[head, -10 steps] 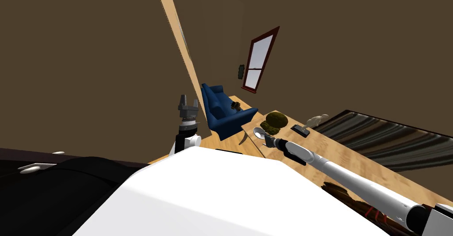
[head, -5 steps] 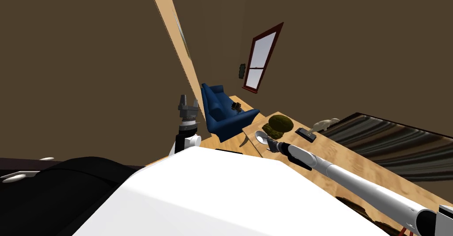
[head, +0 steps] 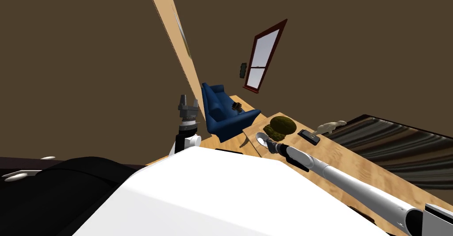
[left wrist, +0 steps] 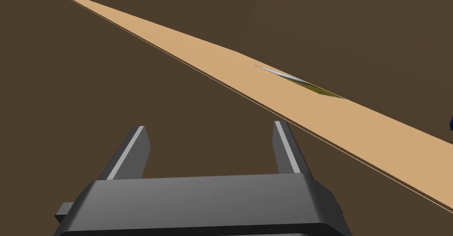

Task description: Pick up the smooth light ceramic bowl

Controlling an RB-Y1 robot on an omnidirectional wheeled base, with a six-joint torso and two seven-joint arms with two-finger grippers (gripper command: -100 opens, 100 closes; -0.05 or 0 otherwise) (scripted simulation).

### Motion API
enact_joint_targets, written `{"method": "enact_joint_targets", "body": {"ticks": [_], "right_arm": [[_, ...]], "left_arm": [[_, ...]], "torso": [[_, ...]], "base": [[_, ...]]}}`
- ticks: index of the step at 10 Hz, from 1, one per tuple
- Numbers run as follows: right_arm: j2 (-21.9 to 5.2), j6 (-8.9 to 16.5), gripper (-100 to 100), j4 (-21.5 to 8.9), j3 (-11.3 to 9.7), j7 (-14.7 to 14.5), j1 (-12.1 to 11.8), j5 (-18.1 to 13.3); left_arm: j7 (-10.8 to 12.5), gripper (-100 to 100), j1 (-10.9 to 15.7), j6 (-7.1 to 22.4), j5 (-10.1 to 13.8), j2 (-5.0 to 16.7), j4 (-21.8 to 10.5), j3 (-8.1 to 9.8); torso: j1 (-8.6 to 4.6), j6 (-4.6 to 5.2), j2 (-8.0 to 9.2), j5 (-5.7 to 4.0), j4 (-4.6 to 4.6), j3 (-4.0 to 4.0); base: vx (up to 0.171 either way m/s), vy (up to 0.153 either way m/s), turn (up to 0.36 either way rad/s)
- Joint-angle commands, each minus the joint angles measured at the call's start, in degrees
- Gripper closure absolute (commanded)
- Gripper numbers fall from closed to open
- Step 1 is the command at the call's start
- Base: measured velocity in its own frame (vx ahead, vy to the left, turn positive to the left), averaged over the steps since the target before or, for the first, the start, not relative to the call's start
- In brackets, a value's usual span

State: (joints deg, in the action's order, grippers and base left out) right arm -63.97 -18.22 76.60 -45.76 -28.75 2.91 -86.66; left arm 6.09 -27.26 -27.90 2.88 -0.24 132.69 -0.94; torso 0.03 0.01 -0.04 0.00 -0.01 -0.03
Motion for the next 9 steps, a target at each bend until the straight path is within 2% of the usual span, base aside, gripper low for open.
{"method": "enact_joint_targets", "body": {"ticks": [1, 4, 5, 6, 7, 8, 9], "right_arm": [[0.00, 0.00, 100, 0.00, 0.00, 0.00, 0.00, 0.00], [-0.02, -0.05, 100, 0.02, -0.03, -0.10, 0.02, -0.06], [-0.02, -0.06, 0, 0.02, -0.04, -0.10, 0.02, -0.06], [-1.71, -1.04, 100, 1.46, 0.28, 0.72, 0.36, 0.21], [-2.02, -1.26, 100, 1.71, 0.34, 0.85, 0.45, 0.26], [-1.43, -1.31, 100, 0.85, 0.69, -0.59, 0.31, 1.01], [-1.52, -1.41, 0, 0.93, 0.68, -0.47, 0.30, 0.98]], "left_arm": [[0.00, 0, 0.00, 0.00, 0.00, 0.00, 0.00, 0.00], [0.00, 0, 0.00, 0.00, 0.00, 0.00, 0.00, 0.00], [0.00, 0, 0.00, 0.00, 0.00, 0.00, 0.00, 0.00], [0.00, 0, 0.00, 0.00, 0.00, 0.00, 0.00, 0.00], [0.00, 0, 0.00, 0.00, 0.00, 0.00, 0.00, 0.00], [0.00, 0, 0.00, 0.00, 0.00, 0.00, 0.00, 0.00], [0.00, 0, 0.00, 0.00, 0.00, 0.00, 0.00, 0.00]], "torso": [[0.00, 0.00, 0.00, 0.00, 0.00, 0.00], [0.01, 0.06, 0.05, -0.01, 0.01, 0.03], [0.01, 0.06, 0.06, -0.02, 0.02, 0.04], [0.00, 0.06, 0.07, -0.02, 0.02, 0.04], [0.02, 0.11, 0.18, 0.02, 0.05, 0.11], [0.07, 0.10, 0.26, 0.01, 0.07, 0.16], [0.05, 0.08, 0.20, -0.01, 0.07, 0.13]], "base": [[0.000, 0.000, 0.000], [0.001, 0.000, 0.007], [0.000, 0.000, 0.000], [-0.034, 0.009, -0.075], [-0.045, 0.020, -0.067], [-0.018, 0.009, -0.013], [0.000, 0.000, 0.000]]}}
